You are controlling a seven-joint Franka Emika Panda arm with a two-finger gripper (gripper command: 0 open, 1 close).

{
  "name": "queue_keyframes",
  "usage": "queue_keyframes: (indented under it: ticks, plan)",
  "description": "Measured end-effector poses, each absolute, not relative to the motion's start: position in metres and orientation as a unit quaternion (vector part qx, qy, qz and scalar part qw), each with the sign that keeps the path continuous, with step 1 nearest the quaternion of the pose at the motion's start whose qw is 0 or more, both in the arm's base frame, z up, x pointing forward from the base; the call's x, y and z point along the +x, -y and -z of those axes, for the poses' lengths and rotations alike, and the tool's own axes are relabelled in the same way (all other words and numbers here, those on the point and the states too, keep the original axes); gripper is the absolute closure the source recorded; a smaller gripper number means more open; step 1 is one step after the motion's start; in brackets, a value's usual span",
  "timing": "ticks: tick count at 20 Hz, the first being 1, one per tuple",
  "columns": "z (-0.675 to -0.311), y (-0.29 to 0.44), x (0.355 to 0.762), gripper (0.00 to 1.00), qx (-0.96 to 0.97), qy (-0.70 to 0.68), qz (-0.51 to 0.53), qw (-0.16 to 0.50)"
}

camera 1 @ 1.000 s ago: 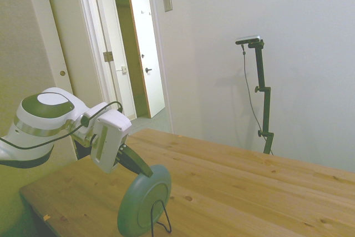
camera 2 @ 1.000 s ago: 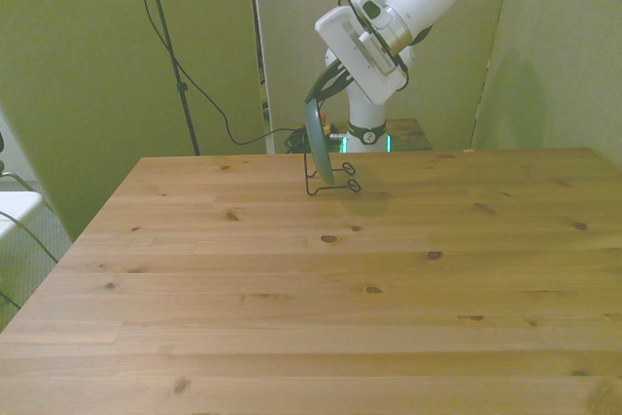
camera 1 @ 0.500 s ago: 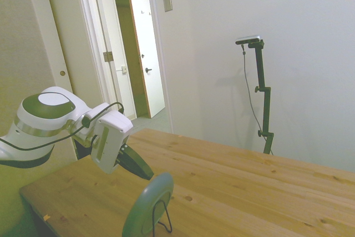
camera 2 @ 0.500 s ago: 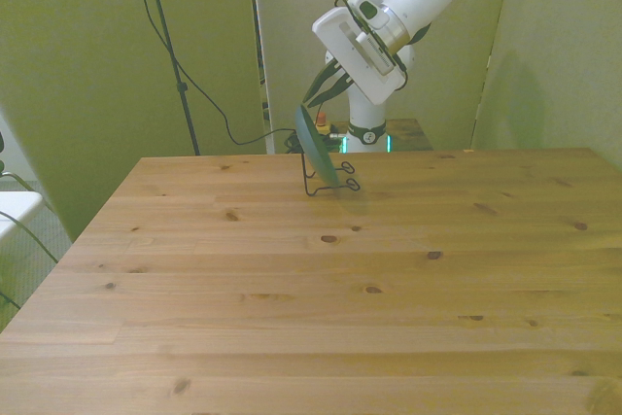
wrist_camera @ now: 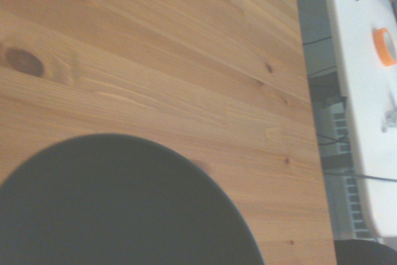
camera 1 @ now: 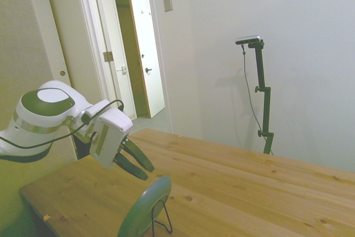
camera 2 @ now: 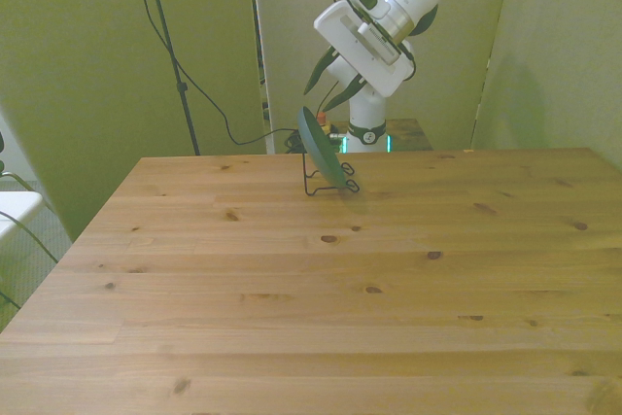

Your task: Load the plate

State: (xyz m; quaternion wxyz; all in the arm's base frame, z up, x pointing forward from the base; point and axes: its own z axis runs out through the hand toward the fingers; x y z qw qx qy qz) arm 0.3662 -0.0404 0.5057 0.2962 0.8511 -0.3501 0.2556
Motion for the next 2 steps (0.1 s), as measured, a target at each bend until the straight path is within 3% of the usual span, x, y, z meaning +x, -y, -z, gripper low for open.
queue_keyframes:
  ticks: [2]
  plan:
    - [-0.528, 0.035, 0.370, 0.00, 0.857, 0.368, -0.249, 0.262]
